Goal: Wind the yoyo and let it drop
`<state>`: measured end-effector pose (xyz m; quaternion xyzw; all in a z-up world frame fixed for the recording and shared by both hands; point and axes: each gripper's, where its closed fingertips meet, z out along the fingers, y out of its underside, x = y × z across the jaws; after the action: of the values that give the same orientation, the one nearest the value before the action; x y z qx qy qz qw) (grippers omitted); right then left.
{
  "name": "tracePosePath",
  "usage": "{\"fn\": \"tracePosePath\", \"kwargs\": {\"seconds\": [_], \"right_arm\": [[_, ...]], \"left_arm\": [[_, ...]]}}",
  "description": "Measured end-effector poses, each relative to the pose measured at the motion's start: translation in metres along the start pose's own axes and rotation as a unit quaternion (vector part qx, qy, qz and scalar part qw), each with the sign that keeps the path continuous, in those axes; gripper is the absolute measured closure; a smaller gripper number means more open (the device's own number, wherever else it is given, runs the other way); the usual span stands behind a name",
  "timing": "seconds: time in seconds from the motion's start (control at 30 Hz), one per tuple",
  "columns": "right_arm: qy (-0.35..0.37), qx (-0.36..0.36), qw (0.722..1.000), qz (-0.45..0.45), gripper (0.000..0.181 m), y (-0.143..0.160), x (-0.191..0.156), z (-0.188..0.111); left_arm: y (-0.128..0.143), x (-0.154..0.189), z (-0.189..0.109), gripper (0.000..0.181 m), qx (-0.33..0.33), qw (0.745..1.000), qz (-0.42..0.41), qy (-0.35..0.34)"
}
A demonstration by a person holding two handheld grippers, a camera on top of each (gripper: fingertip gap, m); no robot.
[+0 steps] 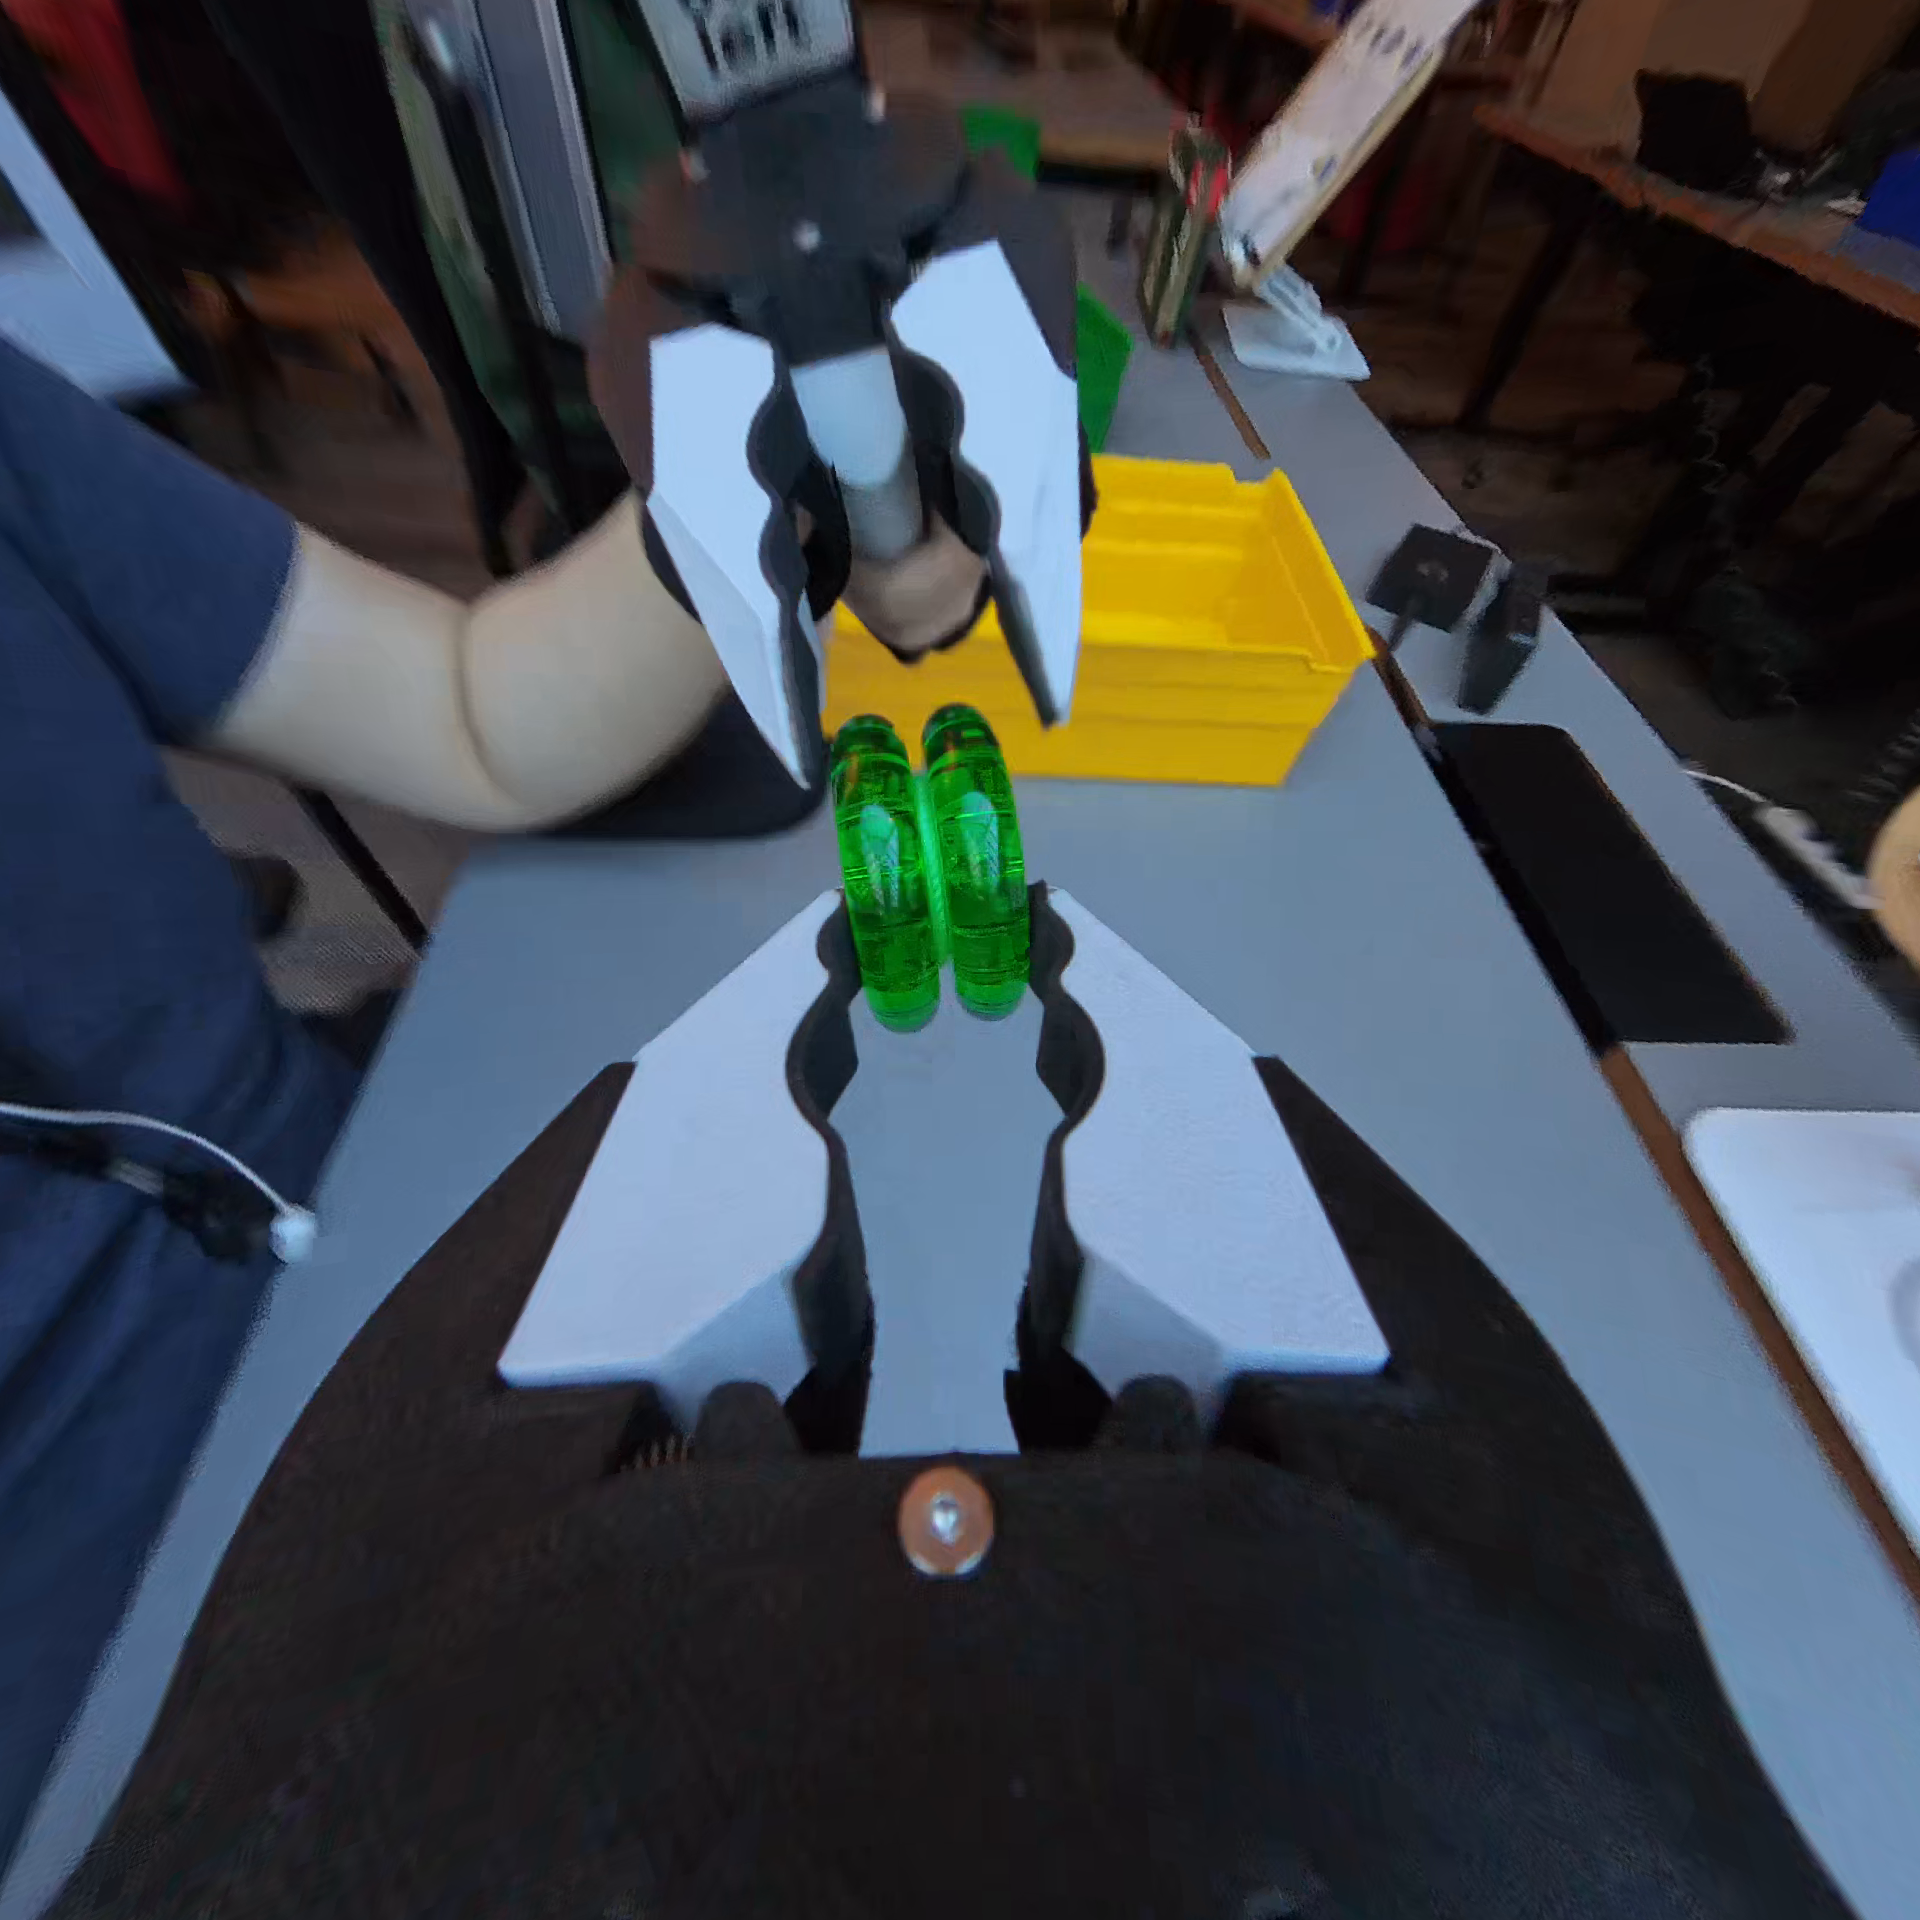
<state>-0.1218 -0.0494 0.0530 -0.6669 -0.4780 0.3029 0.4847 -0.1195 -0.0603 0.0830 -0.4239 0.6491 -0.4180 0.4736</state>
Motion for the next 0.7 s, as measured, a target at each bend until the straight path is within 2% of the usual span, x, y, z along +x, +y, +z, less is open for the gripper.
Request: {"fn": "tracePosePath", "kwargs": {"seconds": [0.07,0.13,0.2,0.23,0.37,0.47,0.57,0.63,0.7], "right_arm": [[-0.063,0.114,0.986,0.101,0.152,-0.02,-0.003,-0.012],[-0.179,0.218,0.936,0.208,0.153,-0.038,-0.013,-0.027],[-0.29,0.277,0.877,0.265,0.153,-0.049,-0.025,-0.039],[-0.329,0.291,0.857,0.271,0.153,-0.051,-0.031,-0.04],[-0.45,0.293,0.804,0.256,0.153,-0.052,-0.06,-0.03],[-0.544,0.297,0.744,0.25,0.153,-0.057,-0.076,-0.029],[-0.616,0.303,0.685,0.245,0.153,-0.058,-0.083,-0.034],[-0.677,0.297,0.628,0.243,0.153,-0.056,-0.086,-0.042],[-0.708,0.293,0.593,0.247,0.153,-0.053,-0.089,-0.039]], "left_arm": [[-0.017,-0.002,-0.015,0.133,0.069,0.997,-0.028,0.024],[-0.021,0.001,-0.029,0.132,0.102,0.992,-0.047,0.062],[-0.021,-0.001,-0.035,0.128,0.124,0.989,-0.048,0.071],[-0.023,0.0,-0.036,0.124,0.138,0.986,-0.05,0.079],[-0.035,0.024,-0.031,0.114,0.188,0.965,-0.076,0.164],[-0.033,0.044,-0.021,0.112,0.179,0.961,-0.059,0.202],[-0.03,0.057,-0.016,0.114,0.17,0.962,-0.023,0.214],[-0.032,0.06,-0.015,0.116,0.177,0.962,-0.007,0.21],[-0.032,0.059,-0.018,0.119,0.186,0.962,0.008,0.202]]}}
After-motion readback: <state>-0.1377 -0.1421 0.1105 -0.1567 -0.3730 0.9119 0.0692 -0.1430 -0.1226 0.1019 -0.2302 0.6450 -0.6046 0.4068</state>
